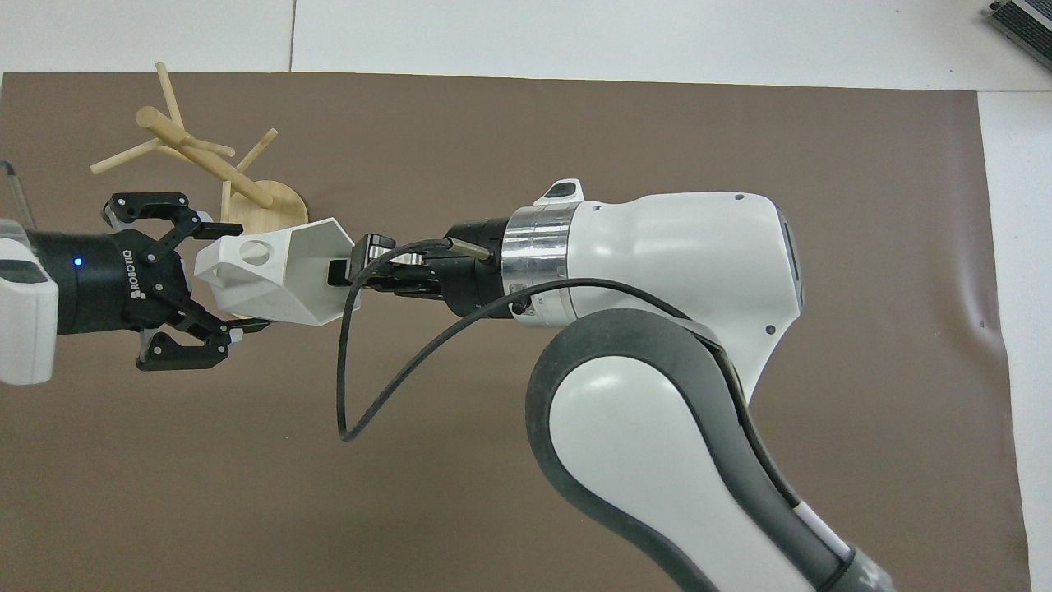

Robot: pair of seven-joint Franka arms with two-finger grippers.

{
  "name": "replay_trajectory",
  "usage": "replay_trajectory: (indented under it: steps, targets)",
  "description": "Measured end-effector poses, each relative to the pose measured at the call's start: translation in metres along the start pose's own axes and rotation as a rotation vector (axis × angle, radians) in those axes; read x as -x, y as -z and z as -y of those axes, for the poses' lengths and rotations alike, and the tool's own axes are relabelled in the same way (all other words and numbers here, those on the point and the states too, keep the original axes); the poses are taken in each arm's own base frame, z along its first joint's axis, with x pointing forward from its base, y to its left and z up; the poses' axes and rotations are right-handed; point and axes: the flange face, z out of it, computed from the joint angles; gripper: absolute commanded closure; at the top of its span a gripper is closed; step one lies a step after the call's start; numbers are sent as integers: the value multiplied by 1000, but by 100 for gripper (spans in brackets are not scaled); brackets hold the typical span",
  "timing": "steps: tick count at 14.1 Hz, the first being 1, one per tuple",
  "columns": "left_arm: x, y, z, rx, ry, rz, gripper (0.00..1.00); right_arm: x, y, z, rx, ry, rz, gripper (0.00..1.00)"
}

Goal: Hang cup on rack
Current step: 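Grasp the cup with the left gripper while the right gripper releases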

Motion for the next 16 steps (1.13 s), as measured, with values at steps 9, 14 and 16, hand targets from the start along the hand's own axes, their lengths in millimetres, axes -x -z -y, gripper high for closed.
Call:
replay_trajectory:
  steps: [9, 14, 16]
  targets:
    - [-3, 1, -9, 45, -42, -14, 0, 5, -11, -8, 14, -9, 19, 100]
    - [-3, 1, -11, 60, -52, -14, 100, 3, -10, -8, 16, -8, 14, 100]
    - [-2, 1, -11, 63, -51, -14, 100, 4, -10, -8, 16, -8, 16, 100]
